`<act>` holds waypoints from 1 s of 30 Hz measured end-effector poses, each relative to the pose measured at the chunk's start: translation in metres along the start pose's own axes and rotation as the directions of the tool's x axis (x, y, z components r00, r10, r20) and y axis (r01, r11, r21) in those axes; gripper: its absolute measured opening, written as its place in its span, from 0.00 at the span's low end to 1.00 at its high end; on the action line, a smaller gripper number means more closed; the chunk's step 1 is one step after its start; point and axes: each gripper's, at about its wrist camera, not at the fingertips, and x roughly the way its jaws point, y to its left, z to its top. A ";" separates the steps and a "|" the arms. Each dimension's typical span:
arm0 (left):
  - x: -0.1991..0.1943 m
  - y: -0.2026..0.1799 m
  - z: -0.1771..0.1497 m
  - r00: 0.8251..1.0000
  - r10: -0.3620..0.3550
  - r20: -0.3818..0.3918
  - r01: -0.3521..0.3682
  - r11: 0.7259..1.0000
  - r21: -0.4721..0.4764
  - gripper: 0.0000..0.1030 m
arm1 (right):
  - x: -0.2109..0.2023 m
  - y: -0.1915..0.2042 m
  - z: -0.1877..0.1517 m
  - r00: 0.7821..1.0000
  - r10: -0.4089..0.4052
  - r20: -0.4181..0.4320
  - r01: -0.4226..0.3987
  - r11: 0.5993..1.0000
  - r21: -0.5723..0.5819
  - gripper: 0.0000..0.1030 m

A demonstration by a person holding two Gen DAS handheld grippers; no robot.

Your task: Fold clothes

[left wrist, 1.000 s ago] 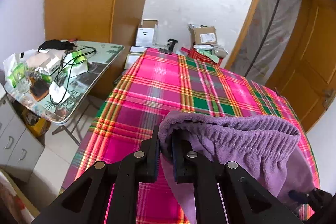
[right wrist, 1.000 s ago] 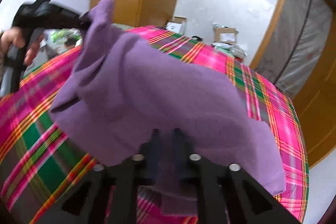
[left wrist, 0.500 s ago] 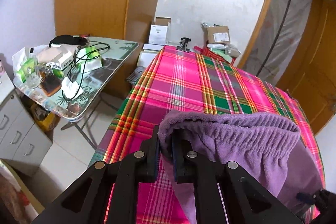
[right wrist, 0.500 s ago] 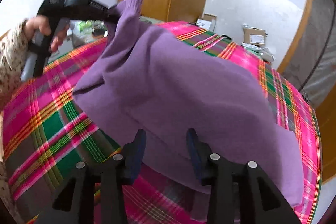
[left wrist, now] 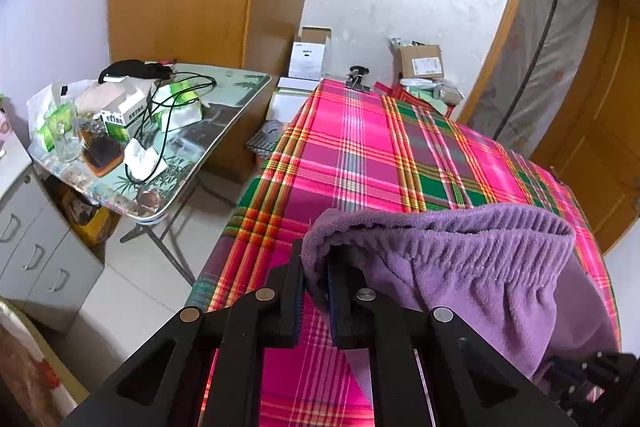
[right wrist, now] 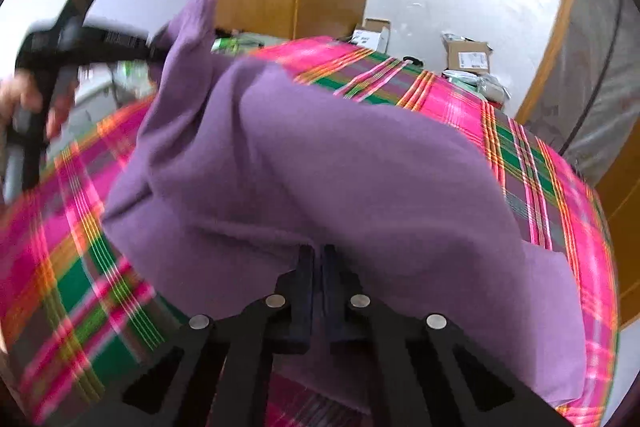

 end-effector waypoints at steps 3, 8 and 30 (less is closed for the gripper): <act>0.001 -0.001 -0.002 1.000 0.010 -0.019 -0.009 1.000 0.016 0.10 | -0.004 -0.011 0.010 1.000 0.003 0.027 -0.004 0.999 0.048 0.03; -0.004 -0.004 -0.007 0.999 0.005 -0.039 -0.003 1.000 0.029 0.11 | -0.012 -0.028 0.030 0.997 -0.020 0.071 0.013 0.995 0.094 0.03; -0.066 -0.083 -0.054 0.970 -0.231 -0.078 0.243 0.935 0.258 0.21 | -0.026 -0.100 0.039 0.992 0.123 0.039 -0.129 0.929 0.346 0.07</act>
